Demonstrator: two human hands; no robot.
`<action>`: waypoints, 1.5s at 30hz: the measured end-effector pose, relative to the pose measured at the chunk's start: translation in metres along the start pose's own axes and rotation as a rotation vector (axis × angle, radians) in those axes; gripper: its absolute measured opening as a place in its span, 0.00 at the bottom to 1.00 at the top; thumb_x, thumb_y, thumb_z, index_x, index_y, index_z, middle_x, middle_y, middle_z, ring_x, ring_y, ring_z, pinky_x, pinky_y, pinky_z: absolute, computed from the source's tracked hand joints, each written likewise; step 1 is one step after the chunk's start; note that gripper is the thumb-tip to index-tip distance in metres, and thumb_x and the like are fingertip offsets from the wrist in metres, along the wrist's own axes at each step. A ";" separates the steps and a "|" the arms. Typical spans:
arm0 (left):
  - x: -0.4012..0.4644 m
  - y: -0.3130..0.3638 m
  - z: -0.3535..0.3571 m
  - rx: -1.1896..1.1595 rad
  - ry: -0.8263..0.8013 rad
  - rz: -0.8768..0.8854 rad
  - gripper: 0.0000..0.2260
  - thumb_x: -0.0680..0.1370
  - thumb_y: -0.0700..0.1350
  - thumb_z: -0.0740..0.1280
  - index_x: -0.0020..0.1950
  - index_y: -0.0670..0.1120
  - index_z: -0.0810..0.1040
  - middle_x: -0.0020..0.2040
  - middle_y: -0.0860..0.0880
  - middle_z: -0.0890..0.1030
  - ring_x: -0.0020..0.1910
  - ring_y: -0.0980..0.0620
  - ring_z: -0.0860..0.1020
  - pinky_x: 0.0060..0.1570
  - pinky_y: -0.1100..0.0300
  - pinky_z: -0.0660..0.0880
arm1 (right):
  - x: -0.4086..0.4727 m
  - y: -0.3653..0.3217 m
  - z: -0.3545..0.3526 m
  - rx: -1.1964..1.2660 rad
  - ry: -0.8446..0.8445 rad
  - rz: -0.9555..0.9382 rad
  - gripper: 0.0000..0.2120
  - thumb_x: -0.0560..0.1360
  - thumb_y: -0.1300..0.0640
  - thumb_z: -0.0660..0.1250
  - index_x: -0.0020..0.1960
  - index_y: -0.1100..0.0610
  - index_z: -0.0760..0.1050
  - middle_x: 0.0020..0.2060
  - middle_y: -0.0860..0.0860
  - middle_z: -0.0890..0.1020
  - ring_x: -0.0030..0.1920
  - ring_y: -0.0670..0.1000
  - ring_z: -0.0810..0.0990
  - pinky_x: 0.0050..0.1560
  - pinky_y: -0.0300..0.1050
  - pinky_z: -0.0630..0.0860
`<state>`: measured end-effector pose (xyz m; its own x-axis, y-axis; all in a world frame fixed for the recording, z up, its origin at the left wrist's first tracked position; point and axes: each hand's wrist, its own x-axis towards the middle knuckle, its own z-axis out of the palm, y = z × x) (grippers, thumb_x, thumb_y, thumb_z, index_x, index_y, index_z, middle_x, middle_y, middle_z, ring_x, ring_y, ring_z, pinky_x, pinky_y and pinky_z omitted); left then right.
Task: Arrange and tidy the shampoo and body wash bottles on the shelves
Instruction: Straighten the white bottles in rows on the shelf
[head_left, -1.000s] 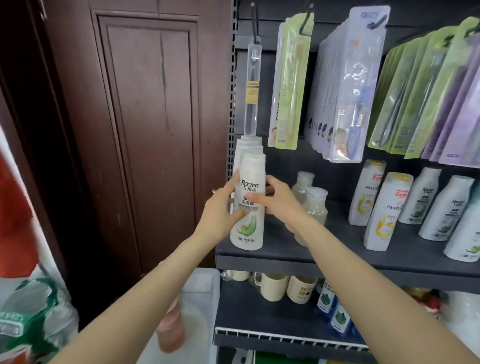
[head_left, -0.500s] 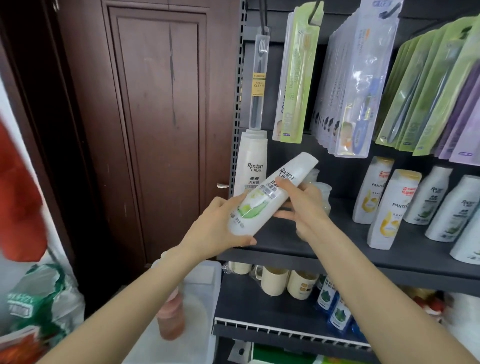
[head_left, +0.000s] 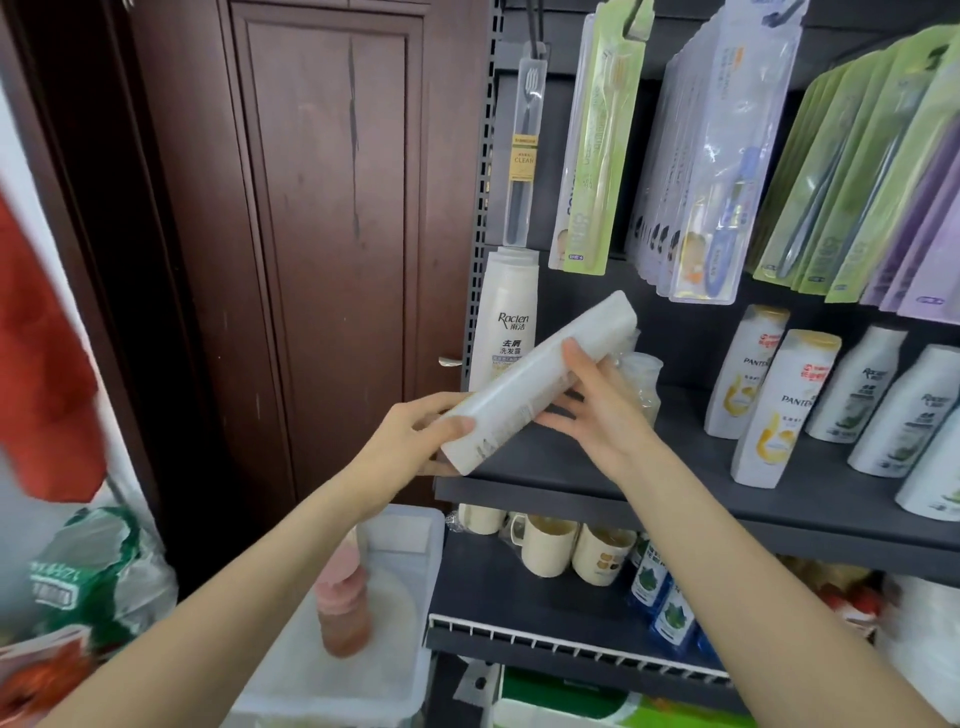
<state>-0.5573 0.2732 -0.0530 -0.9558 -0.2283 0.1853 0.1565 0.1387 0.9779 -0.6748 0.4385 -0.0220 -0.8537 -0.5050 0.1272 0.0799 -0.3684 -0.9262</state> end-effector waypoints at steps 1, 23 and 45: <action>-0.001 0.000 0.000 -0.069 0.018 -0.027 0.10 0.78 0.44 0.64 0.59 0.47 0.78 0.53 0.40 0.81 0.50 0.42 0.81 0.47 0.51 0.80 | -0.001 -0.001 0.002 -0.043 0.043 -0.020 0.14 0.75 0.53 0.68 0.59 0.52 0.71 0.54 0.54 0.80 0.53 0.54 0.81 0.44 0.55 0.82; -0.007 0.000 -0.007 -0.281 0.118 -0.085 0.18 0.78 0.57 0.57 0.62 0.50 0.75 0.52 0.41 0.83 0.47 0.39 0.82 0.46 0.49 0.81 | -0.007 -0.005 -0.008 -0.052 0.158 -0.038 0.14 0.75 0.57 0.69 0.59 0.56 0.75 0.52 0.55 0.84 0.51 0.53 0.83 0.48 0.52 0.82; -0.002 -0.011 -0.004 0.442 0.018 0.260 0.35 0.63 0.48 0.79 0.65 0.64 0.67 0.59 0.60 0.74 0.59 0.62 0.73 0.58 0.65 0.72 | 0.001 -0.012 0.014 -0.142 0.117 -0.031 0.17 0.74 0.63 0.69 0.60 0.57 0.71 0.52 0.55 0.82 0.48 0.53 0.84 0.37 0.50 0.83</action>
<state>-0.5557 0.2682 -0.0639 -0.8943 -0.1479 0.4223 0.2644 0.5867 0.7655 -0.6693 0.4318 -0.0057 -0.9094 -0.3977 0.1223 -0.0138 -0.2648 -0.9642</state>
